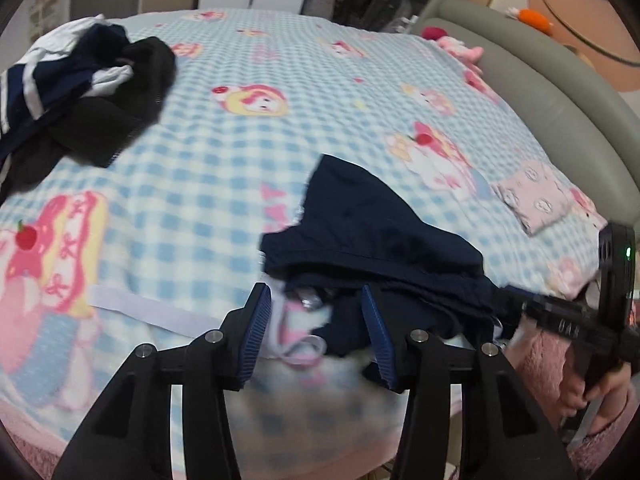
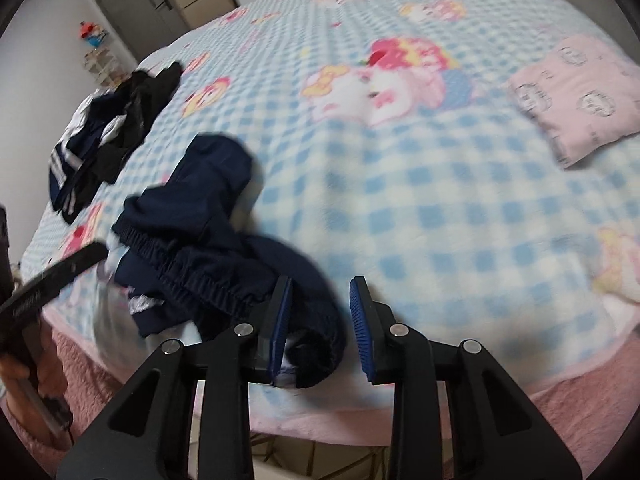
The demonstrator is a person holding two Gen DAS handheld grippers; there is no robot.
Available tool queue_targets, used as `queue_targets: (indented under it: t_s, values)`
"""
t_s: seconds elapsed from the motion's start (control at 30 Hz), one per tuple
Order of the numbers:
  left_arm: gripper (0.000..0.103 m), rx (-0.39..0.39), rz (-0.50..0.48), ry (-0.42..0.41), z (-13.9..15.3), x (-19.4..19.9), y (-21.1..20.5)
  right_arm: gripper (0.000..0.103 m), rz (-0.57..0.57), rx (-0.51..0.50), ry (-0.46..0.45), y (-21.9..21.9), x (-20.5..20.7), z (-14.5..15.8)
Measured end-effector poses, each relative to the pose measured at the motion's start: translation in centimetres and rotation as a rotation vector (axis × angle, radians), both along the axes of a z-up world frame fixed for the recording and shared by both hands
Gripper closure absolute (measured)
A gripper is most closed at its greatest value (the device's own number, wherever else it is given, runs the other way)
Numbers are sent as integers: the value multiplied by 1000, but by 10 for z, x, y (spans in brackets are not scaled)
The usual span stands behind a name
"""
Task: Fold clothes
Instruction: 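Lay the navy garment flat on the blanket, spreading it with both grippers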
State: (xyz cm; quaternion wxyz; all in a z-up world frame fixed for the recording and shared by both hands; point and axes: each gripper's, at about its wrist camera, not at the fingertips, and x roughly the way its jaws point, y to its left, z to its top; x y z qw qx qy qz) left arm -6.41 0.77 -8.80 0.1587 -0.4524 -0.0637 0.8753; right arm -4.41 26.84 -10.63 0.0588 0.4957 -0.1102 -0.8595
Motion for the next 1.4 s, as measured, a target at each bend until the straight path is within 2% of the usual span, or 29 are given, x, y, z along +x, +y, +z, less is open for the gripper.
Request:
queue_targets:
  t_s: [0.07, 0.13, 0.27, 0.3, 0.33, 0.37, 0.47, 0.53, 0.57, 0.6, 0.63, 0.7, 0.73, 0.83, 0.9, 1.07, 1.13, 1.2, 1.23, 1.3, 1.37, 1.4]
  values:
    - [51, -26, -23, 8, -2, 1, 5, 73, -41, 4, 29, 9, 0, 8]
    - [50, -50, -27, 12, -4, -1, 7, 73, -35, -7, 22, 14, -2, 10]
    - [49, -95, 25, 31, -6, -13, 3, 71, 71, -68, -29, 6, -1, 4]
    - [45, -97, 52, 35, -5, -18, -1, 66, 96, -77, -37, 1, 1, 2]
    - [44, -87, 64, 25, -6, -25, -5, 58, 114, -70, -47, -5, 3, 0]
    - [42, -91, 62, 14, -9, -31, -6, 55, 128, -54, -58, -11, 5, -3]
    - [42, -142, 6, -32, -22, -44, 2, 53, 128, 61, -104, -21, 5, -18]
    - [43, -117, -29, -53, -29, -46, 7, 53, 130, 64, -108, -20, 5, -22]
    - [48, -88, -37, -61, -31, -46, 8, 53, 141, 49, -107, -20, 5, -22]
    - [64, -66, -44, -63, -31, -46, 10, 55, 152, 35, -105, -20, 5, -23]
    - [70, -57, -47, -56, -29, -46, 12, 67, 163, 20, -104, -20, 5, -23]
    - [91, -39, -53, -42, -25, -45, 16, 79, 165, 24, -83, -21, -1, -16]
    - [92, -32, -53, -33, -21, -46, 18, 86, 159, 35, -66, -21, -6, -9]
    - [94, -30, -36, 35, 7, -56, 17, 92, 142, 68, -18, -23, -21, 9]
    - [94, -36, -19, 101, 37, -67, 15, 94, 129, 91, 22, -25, -33, 24]
    - [94, -12, 36, 337, 147, -80, 2, 94, 72, 100, 314, -30, -67, 142]
    - [94, 28, 53, 437, 192, -72, -7, 94, 51, 96, 420, -32, -76, 185]
    - [94, 78, 59, 513, 223, -58, -18, 93, 51, 77, 424, -33, -67, 185]
    - [94, 100, 62, 533, 231, -50, -23, 92, 51, 68, 426, -33, -63, 185]
    - [94, 121, 77, 517, 224, -37, -31, 91, 51, 49, 430, -33, -54, 186]
    - [94, 110, 96, 436, 190, -31, -33, 91, 51, 30, 435, -34, -46, 186]
    - [94, 102, 115, 357, 161, -31, -36, 91, 53, 23, 415, -34, -42, 178]
